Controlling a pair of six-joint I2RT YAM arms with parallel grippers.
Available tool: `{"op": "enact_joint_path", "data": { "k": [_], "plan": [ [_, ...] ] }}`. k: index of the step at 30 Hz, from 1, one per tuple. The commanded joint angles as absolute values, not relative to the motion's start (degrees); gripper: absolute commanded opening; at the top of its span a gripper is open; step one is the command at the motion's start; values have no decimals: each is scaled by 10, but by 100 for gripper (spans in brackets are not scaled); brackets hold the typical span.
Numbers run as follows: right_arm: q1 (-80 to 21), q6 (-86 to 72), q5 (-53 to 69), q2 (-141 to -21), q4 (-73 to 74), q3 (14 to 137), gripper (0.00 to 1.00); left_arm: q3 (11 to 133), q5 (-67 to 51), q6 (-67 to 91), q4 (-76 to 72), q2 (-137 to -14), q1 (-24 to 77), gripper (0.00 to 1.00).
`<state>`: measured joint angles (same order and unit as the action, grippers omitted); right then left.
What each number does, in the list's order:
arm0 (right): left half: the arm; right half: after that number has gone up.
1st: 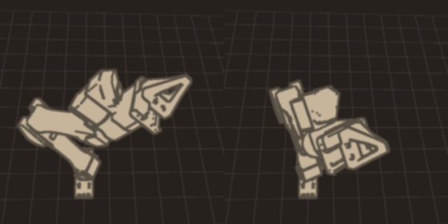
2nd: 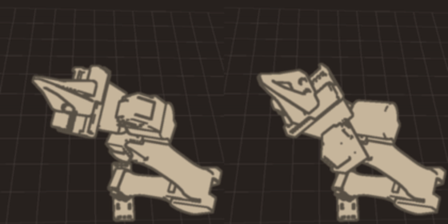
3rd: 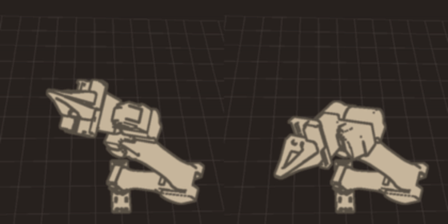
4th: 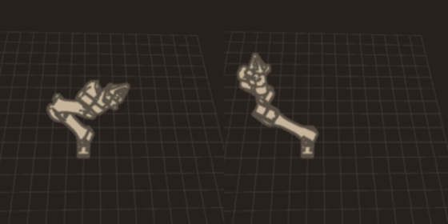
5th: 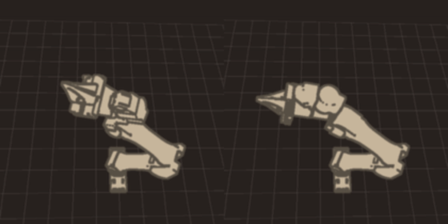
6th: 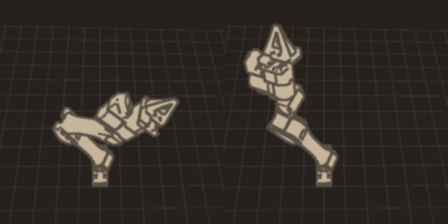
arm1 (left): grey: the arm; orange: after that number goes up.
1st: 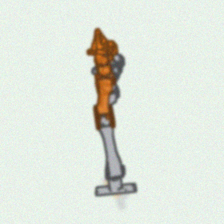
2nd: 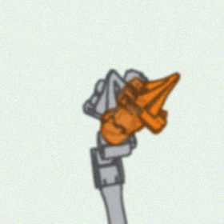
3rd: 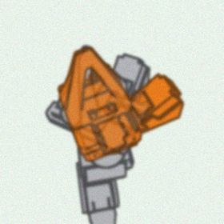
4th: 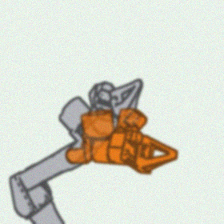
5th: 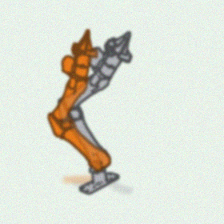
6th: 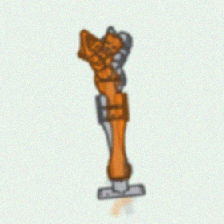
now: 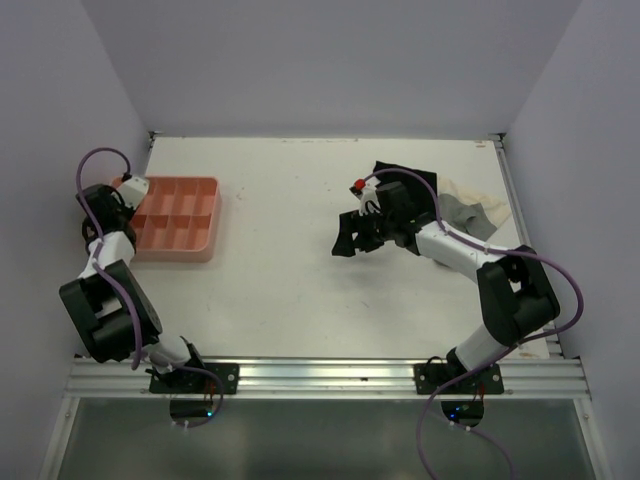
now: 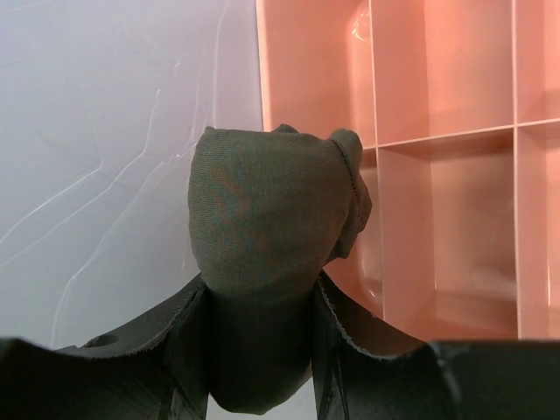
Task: Roll the underwear
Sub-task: Place the rolled underwear into the container
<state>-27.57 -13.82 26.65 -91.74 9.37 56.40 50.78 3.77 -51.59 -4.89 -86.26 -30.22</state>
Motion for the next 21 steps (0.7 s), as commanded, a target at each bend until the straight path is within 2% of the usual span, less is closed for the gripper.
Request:
{"op": "enact_joint_path", "data": {
  "k": [1, 21],
  "plan": [
    [-275, -131, 273, -904, 91, 580, 77, 498, 23, -503, -69, -830, -298, 0],
    [-275, -119, 266, -904, 97, 569, 78, 478, 52, -475, -55, -875, -245, 0]
  ]
}}
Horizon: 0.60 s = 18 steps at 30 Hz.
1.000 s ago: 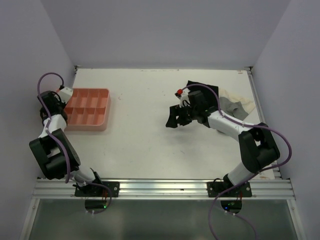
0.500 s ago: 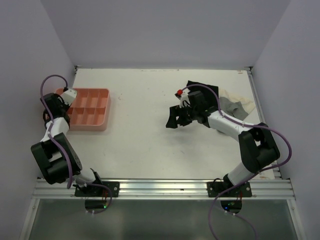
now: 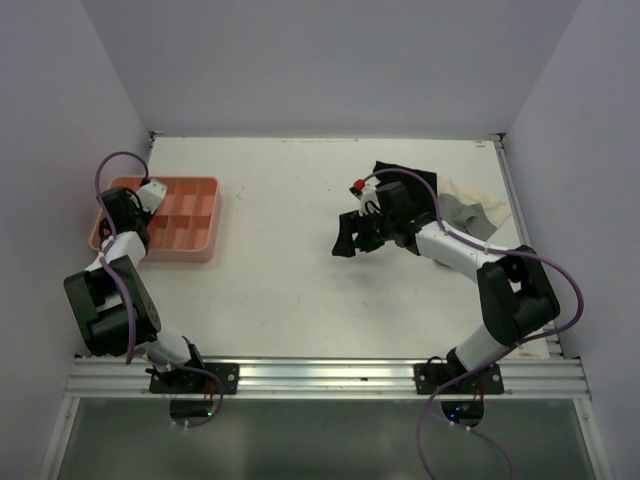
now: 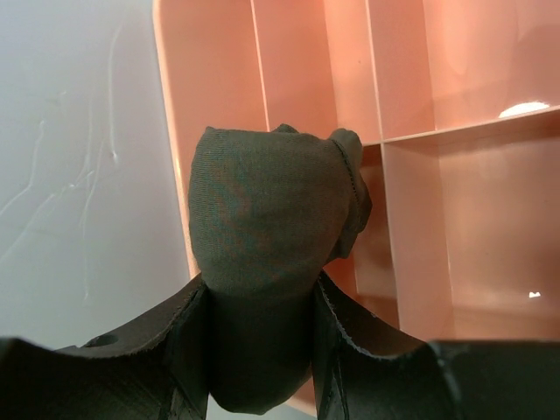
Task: Roll the underwear
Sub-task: Place the rolled underwear into the container
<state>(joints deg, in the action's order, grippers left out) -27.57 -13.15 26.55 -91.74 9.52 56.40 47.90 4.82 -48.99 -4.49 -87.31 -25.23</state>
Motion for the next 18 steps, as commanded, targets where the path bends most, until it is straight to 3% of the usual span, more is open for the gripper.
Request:
{"op": "enact_joint_path", "data": {
  "k": [1, 18],
  "plan": [
    [-275, -120, 266, -904, 96, 569, 78, 478, 47, -473, -48, -877, -245, 0],
    [-275, -123, 269, -911, 96, 570, 79, 536, -11, -396, 99, -927, -240, 0]
  ]
}}
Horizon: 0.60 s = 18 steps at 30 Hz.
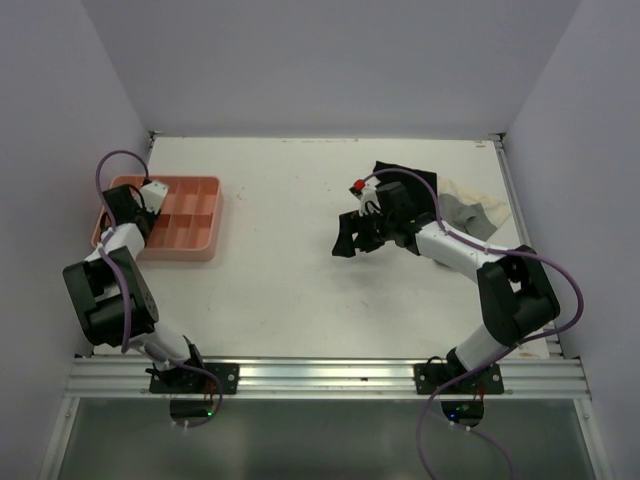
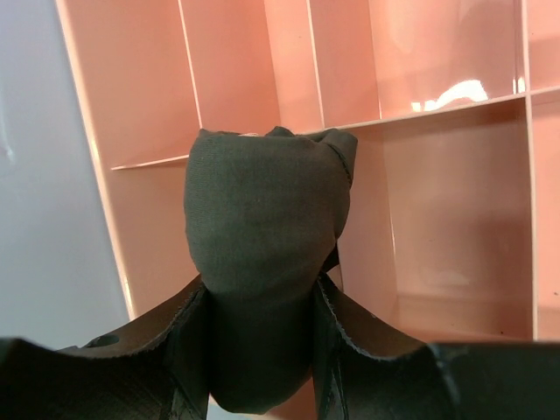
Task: Roll the underwear
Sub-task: Place the rolled underwear into the container
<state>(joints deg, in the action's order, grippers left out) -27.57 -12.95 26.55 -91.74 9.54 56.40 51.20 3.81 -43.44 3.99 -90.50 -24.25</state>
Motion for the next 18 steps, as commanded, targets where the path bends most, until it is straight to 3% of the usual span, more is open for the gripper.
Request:
{"op": "enact_joint_path", "data": {
  "k": [1, 13, 18],
  "plan": [
    [-275, -121, 269, -911, 97, 570, 79, 543, -20, -392, 109, -937, -243, 0],
    [-276, -119, 272, -915, 103, 576, 79, 635, -60, -343, 213, -1004, -265, 0],
    [-274, -118, 273, -914, 106, 579, 79, 640, -54, -338, 220, -1001, -265, 16]
  ]
}}
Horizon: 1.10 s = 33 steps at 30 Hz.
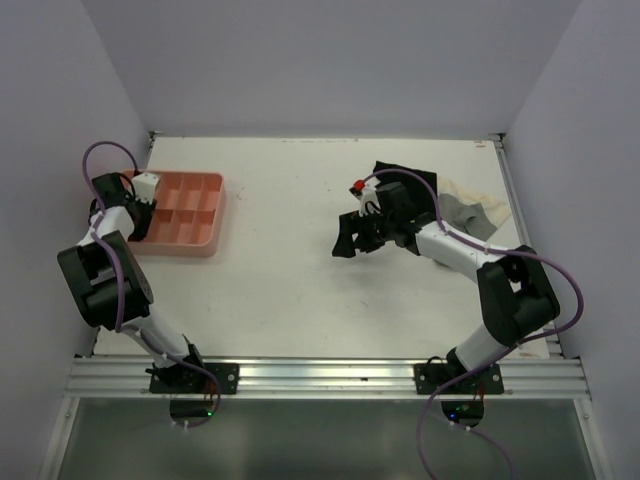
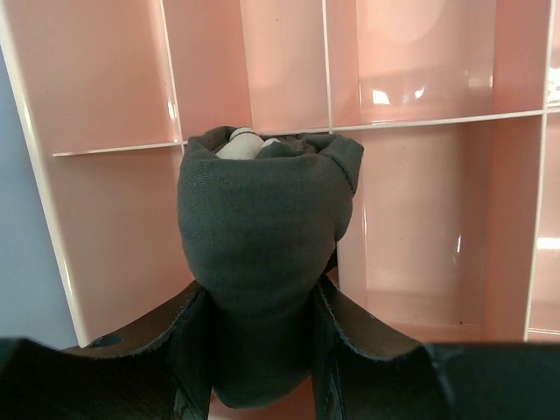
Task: Roll the underwear
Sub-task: Place the rolled underwear into the container
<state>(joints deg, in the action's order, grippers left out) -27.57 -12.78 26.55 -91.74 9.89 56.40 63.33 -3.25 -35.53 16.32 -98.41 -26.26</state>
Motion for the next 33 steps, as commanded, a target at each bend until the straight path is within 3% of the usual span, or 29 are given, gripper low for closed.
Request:
{"op": "enact_joint_path", "data": {
  "k": [1, 9, 14, 15, 19, 22, 27, 30, 33],
  "plan": [
    [-275, -119, 274, -914, 106, 580, 79, 640, -48, -337, 219, -1001, -265, 18],
    [-274, -120, 279, -914, 105, 580, 79, 645, -42, -336, 229, -991, -266, 33],
    [-275, -124, 280, -914, 103, 581, 80, 658, -35, -332, 246, -981, -265, 37],
    [-276, -125, 282, -914, 101, 581, 80, 662, -34, -331, 251, -980, -265, 37],
    [-276, -129, 283, -914, 95, 582, 80, 685, -27, -323, 283, -976, -265, 17],
    [-275, -133, 286, -916, 91, 581, 80, 699, -26, -323, 305, -976, -265, 10],
    [-276, -132, 286, -913, 90, 579, 80, 704, -24, -323, 326, -996, -265, 8],
    [-275, -132, 287, -912, 91, 578, 80, 706, -20, -323, 329, -1014, -265, 12],
    [-275, -129, 286, -912, 93, 577, 80, 707, -15, -321, 327, -1030, -265, 23]
  ]
}}
